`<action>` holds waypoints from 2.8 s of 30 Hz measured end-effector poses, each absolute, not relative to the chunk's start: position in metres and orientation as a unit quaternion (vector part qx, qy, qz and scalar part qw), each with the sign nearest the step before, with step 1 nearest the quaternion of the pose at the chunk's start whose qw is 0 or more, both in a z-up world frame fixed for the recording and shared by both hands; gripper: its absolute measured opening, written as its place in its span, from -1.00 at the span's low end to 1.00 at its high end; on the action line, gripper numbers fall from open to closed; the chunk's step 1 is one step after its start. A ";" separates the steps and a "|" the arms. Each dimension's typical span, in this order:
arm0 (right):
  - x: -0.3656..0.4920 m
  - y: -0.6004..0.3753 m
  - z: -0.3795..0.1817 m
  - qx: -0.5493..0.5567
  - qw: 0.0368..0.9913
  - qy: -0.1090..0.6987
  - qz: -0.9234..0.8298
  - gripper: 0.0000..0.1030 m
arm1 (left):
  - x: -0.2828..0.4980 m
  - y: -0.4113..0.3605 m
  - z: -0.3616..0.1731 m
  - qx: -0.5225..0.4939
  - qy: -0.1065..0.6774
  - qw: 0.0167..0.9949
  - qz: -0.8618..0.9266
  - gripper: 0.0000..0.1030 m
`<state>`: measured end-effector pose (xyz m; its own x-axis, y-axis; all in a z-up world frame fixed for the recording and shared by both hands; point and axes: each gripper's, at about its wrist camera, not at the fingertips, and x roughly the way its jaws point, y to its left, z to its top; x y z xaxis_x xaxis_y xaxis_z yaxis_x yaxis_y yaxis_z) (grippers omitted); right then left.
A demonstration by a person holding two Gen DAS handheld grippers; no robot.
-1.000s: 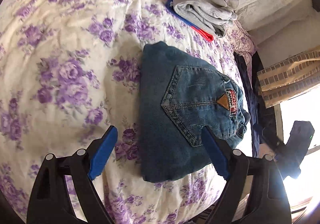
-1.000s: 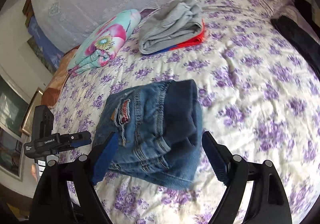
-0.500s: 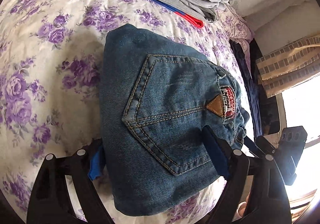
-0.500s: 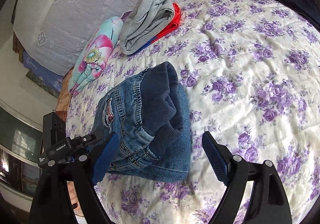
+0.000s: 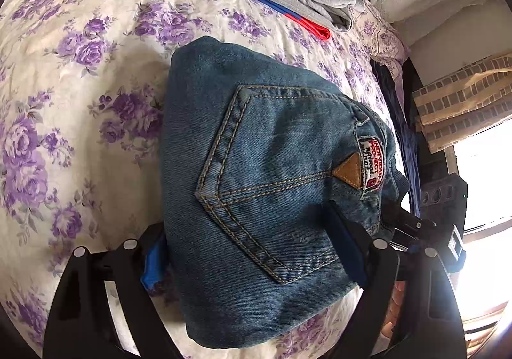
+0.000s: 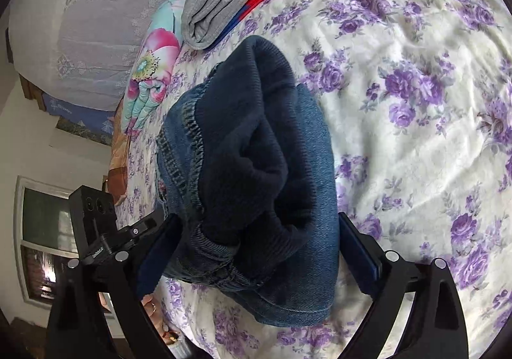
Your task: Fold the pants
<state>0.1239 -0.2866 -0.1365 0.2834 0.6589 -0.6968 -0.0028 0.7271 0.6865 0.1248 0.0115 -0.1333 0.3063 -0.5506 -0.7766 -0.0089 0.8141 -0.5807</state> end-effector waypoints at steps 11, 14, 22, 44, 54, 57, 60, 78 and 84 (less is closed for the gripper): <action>0.110 -0.254 -0.119 0.168 0.822 0.509 0.192 0.41 | 0.122 0.000 -0.124 -0.197 0.553 0.795 -0.152 0.43; 0.097 -0.243 -0.102 0.116 0.849 0.487 0.172 0.21 | 0.113 -0.012 -0.106 -0.155 0.536 0.819 -0.135 0.17; 0.160 -0.243 0.001 0.080 0.862 0.464 0.189 0.19 | 0.177 -0.015 -0.018 -0.127 0.543 0.815 -0.161 0.06; 0.497 -0.271 -0.034 0.133 0.859 0.456 0.191 0.46 | 0.517 -0.032 -0.038 -0.105 0.524 0.834 -0.136 0.64; 0.426 -0.262 0.077 0.042 0.913 0.393 0.106 0.73 | 0.435 -0.001 0.052 -0.062 0.459 0.881 -0.099 0.61; 0.375 -0.263 0.115 0.032 0.929 0.363 0.070 0.79 | 0.369 -0.004 0.084 -0.032 0.423 0.901 -0.087 0.66; 0.305 -0.261 0.129 0.037 0.940 0.334 0.052 0.93 | 0.288 -0.015 0.099 -0.011 0.393 0.916 -0.078 0.85; 0.090 -0.216 0.066 0.004 0.950 0.310 0.030 0.93 | 0.048 -0.019 0.086 -0.021 0.311 0.950 0.036 0.89; 0.078 -0.200 0.072 -0.029 0.952 0.302 0.037 0.92 | 0.041 -0.033 0.085 -0.001 0.308 0.951 0.026 0.89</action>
